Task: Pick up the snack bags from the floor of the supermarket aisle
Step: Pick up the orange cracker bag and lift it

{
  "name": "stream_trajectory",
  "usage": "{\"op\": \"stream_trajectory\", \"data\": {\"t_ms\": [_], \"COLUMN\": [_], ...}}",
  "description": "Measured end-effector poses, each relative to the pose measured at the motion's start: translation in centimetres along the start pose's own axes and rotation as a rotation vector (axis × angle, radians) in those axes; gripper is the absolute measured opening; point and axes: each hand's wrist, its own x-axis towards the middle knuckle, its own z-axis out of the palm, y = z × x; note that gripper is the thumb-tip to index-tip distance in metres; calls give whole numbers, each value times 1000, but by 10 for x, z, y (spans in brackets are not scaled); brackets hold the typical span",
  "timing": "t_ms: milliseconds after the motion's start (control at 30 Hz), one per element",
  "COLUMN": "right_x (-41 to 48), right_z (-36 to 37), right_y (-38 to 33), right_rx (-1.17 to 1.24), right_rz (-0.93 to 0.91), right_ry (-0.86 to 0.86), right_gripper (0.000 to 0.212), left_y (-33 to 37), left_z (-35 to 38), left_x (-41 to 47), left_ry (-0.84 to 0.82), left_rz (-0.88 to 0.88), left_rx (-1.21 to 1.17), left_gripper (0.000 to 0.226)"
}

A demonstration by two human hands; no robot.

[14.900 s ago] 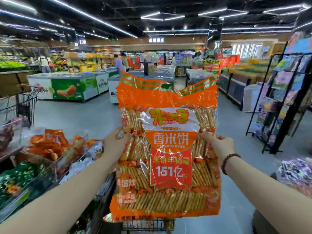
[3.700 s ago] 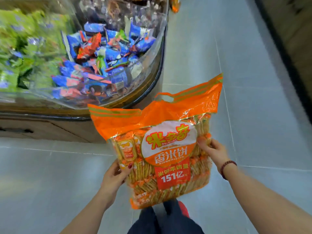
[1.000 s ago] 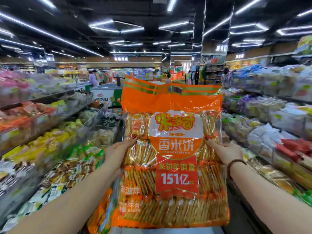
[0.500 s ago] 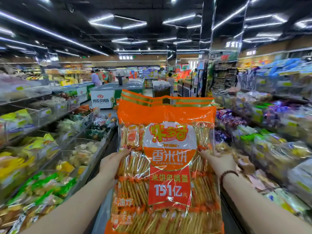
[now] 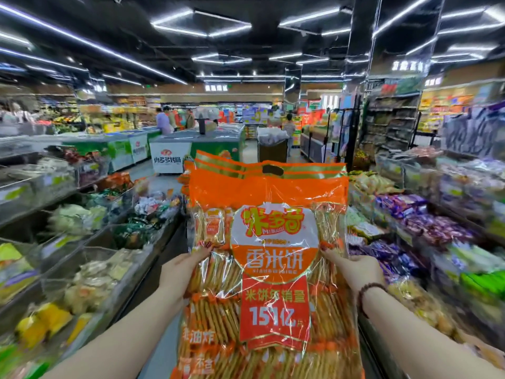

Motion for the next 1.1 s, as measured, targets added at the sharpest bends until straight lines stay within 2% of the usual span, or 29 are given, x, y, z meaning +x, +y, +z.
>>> {"op": "stream_trajectory", "data": {"t_ms": [67, 167, 267, 367, 500, 633, 767, 867, 967, 1100], "right_x": [47, 113, 176, 238, 324, 408, 482, 525, 565, 601], "right_z": [26, 60, 88, 118, 167, 217, 273, 320, 374, 444], "right_y": [-10, -30, -48, -61, -83, -106, -140, -163, -182, -218], "right_rx": [-17, -62, -52, -78, -69, -55, -1, 3, -7, 30], "right_rz": [20, 16, 15, 3, -35, -71, -83, -71, -91, -142], "right_ry": [-10, -20, -4, 8, -20, -93, -154, -182, -201, -242], "right_gripper": [51, 61, 60, 57, 64, 64, 60, 65, 67, 66], "left_y": [1, 8, 17, 22, 21, 31, 51, 75, 92, 120], "left_z": [15, 39, 61, 81, 100, 121, 131, 132, 121, 100], "left_x": [51, 125, 195, 260, 354, 426, 498, 543, 594, 669], "left_ry": [10, 15, 25, 36, 101, 169, 268, 301, 367, 380], "left_rz": [-6, -15, -1, -8, -17, -39, -25, 29, 57, 82], "left_rx": [-5, 11, 32, 54, 82, 91, 110, 132, 162, 158], "left_gripper": [34, 36, 58, 60, 85, 72, 96, 80, 81, 65]}}
